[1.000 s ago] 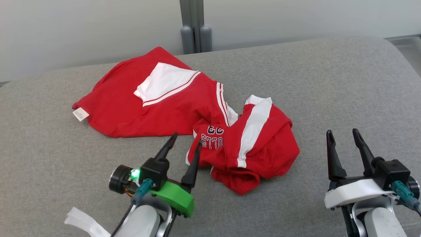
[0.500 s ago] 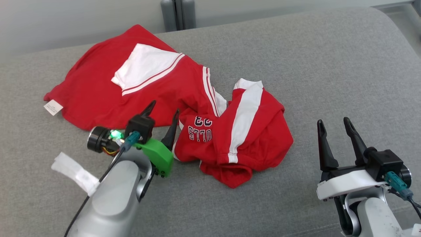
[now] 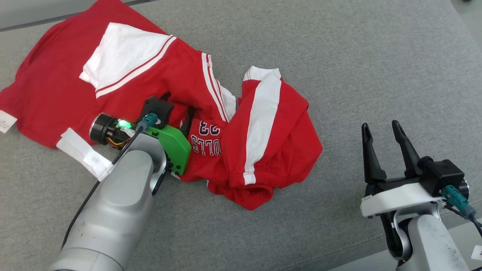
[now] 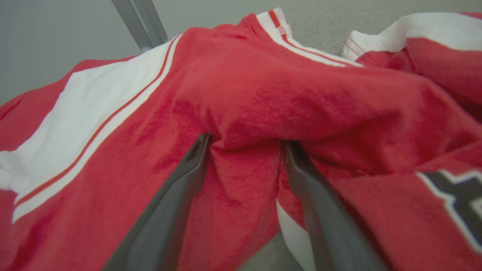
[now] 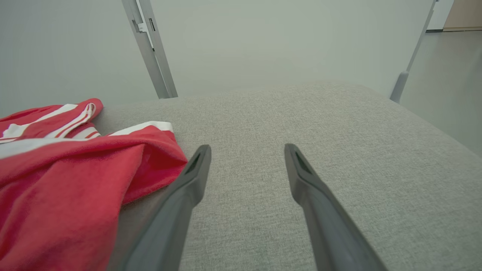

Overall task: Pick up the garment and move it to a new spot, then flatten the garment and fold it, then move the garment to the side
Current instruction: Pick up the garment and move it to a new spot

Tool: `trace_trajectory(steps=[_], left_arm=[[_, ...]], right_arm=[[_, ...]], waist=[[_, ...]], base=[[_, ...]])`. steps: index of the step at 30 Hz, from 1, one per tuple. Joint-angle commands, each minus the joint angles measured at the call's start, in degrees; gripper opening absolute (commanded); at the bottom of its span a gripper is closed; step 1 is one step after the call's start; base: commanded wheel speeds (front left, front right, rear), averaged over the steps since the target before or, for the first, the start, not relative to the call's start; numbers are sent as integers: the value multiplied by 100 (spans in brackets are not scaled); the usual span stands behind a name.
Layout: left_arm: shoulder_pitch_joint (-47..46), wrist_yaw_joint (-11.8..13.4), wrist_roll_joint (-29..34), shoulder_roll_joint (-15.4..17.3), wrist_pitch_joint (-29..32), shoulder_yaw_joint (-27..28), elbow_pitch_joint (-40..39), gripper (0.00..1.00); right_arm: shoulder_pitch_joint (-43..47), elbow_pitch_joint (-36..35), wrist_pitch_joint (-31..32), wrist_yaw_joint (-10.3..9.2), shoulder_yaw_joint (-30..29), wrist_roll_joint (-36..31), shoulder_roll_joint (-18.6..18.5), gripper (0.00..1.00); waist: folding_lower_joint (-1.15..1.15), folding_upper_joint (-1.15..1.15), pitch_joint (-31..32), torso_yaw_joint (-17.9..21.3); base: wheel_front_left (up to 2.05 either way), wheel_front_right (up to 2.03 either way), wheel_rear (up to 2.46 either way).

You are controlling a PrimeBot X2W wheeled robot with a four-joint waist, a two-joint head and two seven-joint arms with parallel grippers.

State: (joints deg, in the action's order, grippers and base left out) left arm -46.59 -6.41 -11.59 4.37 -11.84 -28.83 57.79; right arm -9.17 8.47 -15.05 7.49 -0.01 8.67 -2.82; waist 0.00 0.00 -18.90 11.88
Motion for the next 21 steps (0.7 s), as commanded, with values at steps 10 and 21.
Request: trace_trajectory(steps=[10,21], left_arm=[[-451,141,-138,-1,-306,84,59,0],[-1454,413,-20,1073,-337,501,-615,0]], right_arm=[[-81,29,-20,1,-110,-11,-13,100],[-30,48,-20,1,-118,14,-13,100]], waist=[[0,0,104,-125],[0,0,286,-318]], base=[[0,0,0],[0,0,0]])
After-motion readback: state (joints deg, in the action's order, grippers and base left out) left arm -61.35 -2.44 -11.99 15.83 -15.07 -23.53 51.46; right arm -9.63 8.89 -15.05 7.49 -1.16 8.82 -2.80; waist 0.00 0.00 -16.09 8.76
